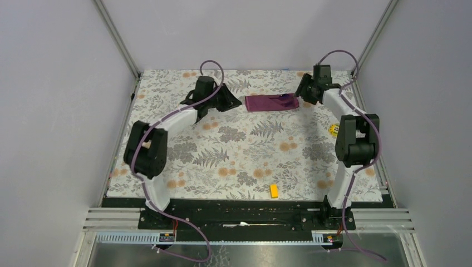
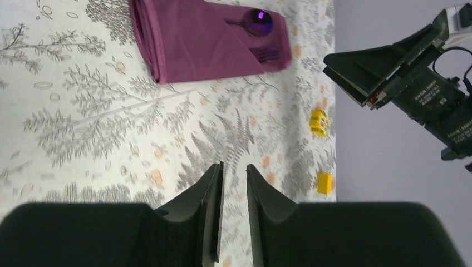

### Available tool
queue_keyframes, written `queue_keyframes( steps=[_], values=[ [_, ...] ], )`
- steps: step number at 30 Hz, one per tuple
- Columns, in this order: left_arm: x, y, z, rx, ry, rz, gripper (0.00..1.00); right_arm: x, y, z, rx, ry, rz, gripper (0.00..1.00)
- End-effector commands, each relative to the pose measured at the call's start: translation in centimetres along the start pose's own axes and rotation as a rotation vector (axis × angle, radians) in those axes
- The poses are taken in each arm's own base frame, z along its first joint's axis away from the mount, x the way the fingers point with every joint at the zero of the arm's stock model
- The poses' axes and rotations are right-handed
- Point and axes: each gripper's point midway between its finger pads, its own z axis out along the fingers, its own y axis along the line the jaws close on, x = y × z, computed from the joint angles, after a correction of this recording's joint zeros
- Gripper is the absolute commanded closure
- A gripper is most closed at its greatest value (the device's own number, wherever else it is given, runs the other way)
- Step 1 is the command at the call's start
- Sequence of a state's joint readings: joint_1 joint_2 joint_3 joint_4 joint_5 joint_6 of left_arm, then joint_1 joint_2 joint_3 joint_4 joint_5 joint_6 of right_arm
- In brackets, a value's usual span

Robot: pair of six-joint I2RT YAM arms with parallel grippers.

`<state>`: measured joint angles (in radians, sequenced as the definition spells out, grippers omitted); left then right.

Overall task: Fold the napkin into a case and place the utensils inside
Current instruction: Reset both arms

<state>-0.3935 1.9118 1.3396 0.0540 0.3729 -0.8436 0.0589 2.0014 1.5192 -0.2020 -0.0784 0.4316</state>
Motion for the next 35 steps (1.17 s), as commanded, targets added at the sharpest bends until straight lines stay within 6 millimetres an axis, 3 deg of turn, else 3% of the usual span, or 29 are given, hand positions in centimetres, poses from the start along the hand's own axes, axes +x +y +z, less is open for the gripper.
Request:
queue_keyframes(
  steps=[1,6,7,8,9,11,13,18,19,20,24,30,35],
  values=[
    [-1.5,-5.3,-7.3,0.071,-0.072,0.156,0.7,-2.8,2.0,-8.9,0.008,-0.089,-0.121,0.39],
    [-2.0,-11.8,-16.8,0.192,-0.173,0.332,0.56,-1.5,9.5,-21.2,-0.302,-0.161,-0.189,0.31],
    [-2.1,-13.1,-18.9,0.217,-0.204,0.369,0.54,-0.9,11.2,-24.0,-0.405,-0.162,-0.191,0.25],
    [-2.2,-14.3,-21.0,0.238,-0.235,0.406,0.51,-0.5,12.5,-26.9,-0.491,-0.172,-0.195,0.05],
    [-2.3,-15.4,-23.0,0.256,-0.266,0.443,0.49,0.1,13.5,-29.6,-0.571,-0.178,-0.203,0.01],
    [-2.8,-17.8,-27.1,0.289,-0.341,0.514,0.44,0.8,14.1,-34.7,-0.664,-0.224,-0.231,0.0],
    [-3.4,-19.7,-30.8,0.309,-0.421,0.562,0.33,0.8,13.6,-38.4,-0.668,-0.288,-0.26,0.0],
    [-4.4,-24.4,-39.6,0.406,-0.656,0.647,0.15,0.0,11.9,-46.4,-0.619,-0.474,-0.328,0.0],
    [-4.6,-24.9,-41.0,0.412,-0.698,0.657,0.04,-0.5,11.1,-47.5,-0.575,-0.521,-0.318,0.0],
    [-4.9,-25.3,-42.4,0.409,-0.742,0.664,0.02,-1.0,10.3,-48.6,-0.536,-0.569,-0.315,0.0],
    [-5.8,-25.3,-46.3,0.359,-0.885,0.671,0.01,-1.4,8.5,-52.6,-0.48,-0.71,-0.352,0.0],
    [-6.3,-24.3,-48.7,0.297,-0.987,0.66,0.01,-2.1,7.2,-53.6,-0.413,-0.764,-0.334,0.0],
    [-6.5,-24.1,-48.7,0.278,-0.994,0.668,0.01,-2.1,6.8,-53.3,-0.399,-0.79,-0.345,0.0]
  ],
)
